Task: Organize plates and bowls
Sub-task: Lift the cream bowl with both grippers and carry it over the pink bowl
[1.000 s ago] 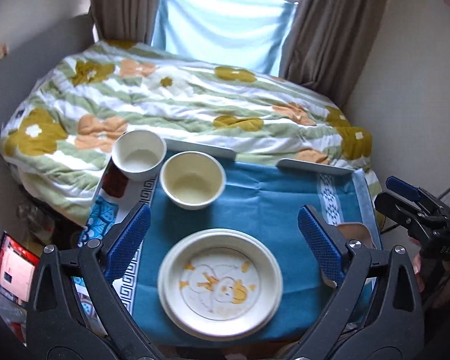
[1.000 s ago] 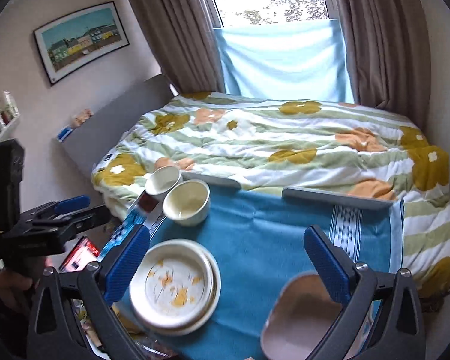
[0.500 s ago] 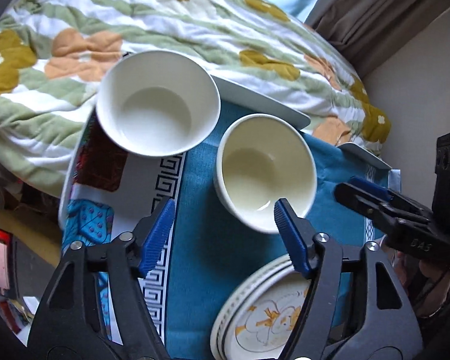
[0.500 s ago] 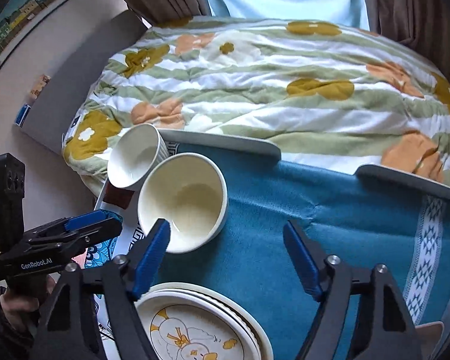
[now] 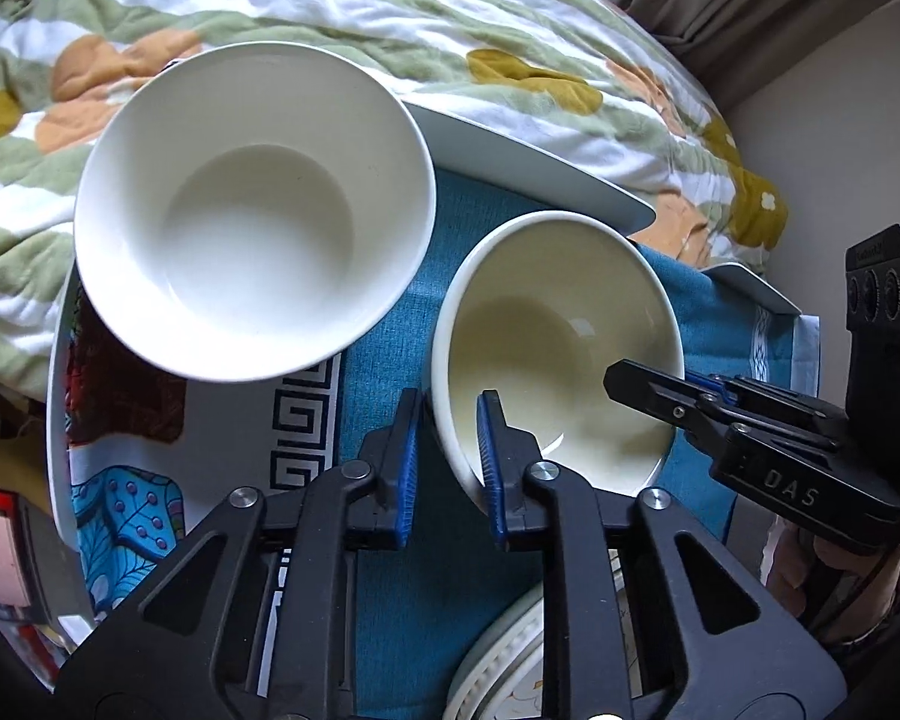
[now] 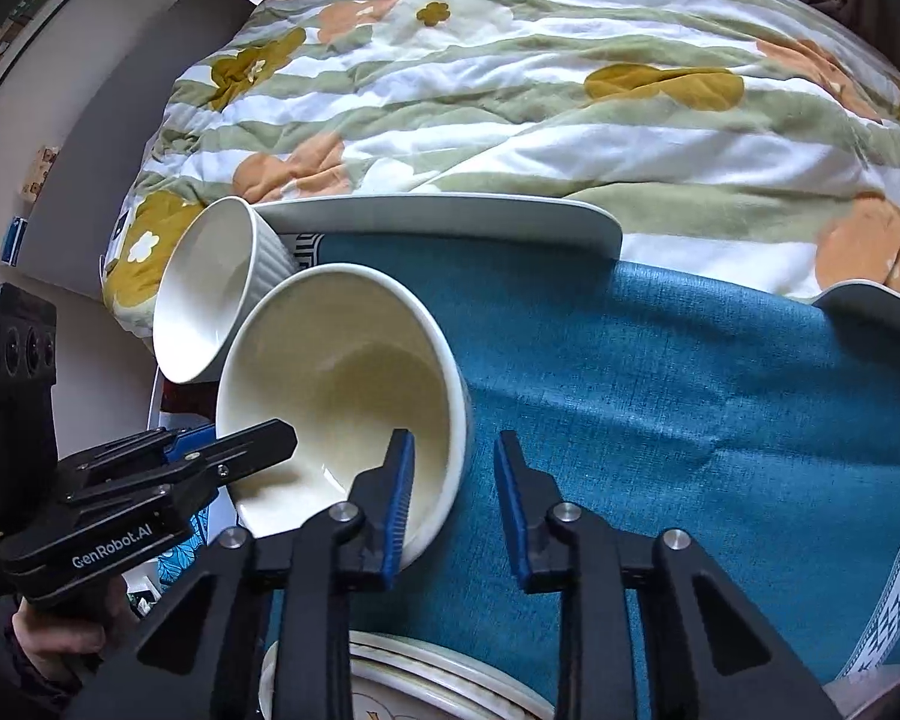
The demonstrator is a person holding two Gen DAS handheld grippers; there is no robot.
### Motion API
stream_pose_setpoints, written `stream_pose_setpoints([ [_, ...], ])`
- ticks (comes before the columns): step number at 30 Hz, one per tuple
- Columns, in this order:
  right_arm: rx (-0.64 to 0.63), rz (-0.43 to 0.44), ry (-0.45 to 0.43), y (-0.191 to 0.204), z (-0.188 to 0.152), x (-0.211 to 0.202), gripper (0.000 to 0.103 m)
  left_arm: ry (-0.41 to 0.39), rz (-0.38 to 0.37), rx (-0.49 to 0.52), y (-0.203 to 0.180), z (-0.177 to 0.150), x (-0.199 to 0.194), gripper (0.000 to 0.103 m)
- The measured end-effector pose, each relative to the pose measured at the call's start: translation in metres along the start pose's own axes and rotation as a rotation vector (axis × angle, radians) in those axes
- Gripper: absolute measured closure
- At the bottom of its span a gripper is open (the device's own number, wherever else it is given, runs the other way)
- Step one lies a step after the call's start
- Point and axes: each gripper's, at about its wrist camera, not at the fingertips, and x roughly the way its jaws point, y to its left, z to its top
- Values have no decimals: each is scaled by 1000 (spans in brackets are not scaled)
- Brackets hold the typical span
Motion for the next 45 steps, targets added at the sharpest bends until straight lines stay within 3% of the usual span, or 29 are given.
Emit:
stream_pose_setpoints([
  [12,69,17,-42,0,-3,-6,89,-32,26,53,-10,0,-13,87],
  [21,94,40,-116,1,-15,-51,89,-119,22,103,-43,-9,-61,87],
  [32,117,52,-285,-35,-70,-155,89,-190,-13,209,-152,-55,-99,87],
  [40,149,-32,-346,-103,-133,-231,89,-173,-71,275,-252,-115,-81,87],
  [45,178,-63,-337,-150,-171,-252,89,-136,-86,293,-302,-151,-54,87],
])
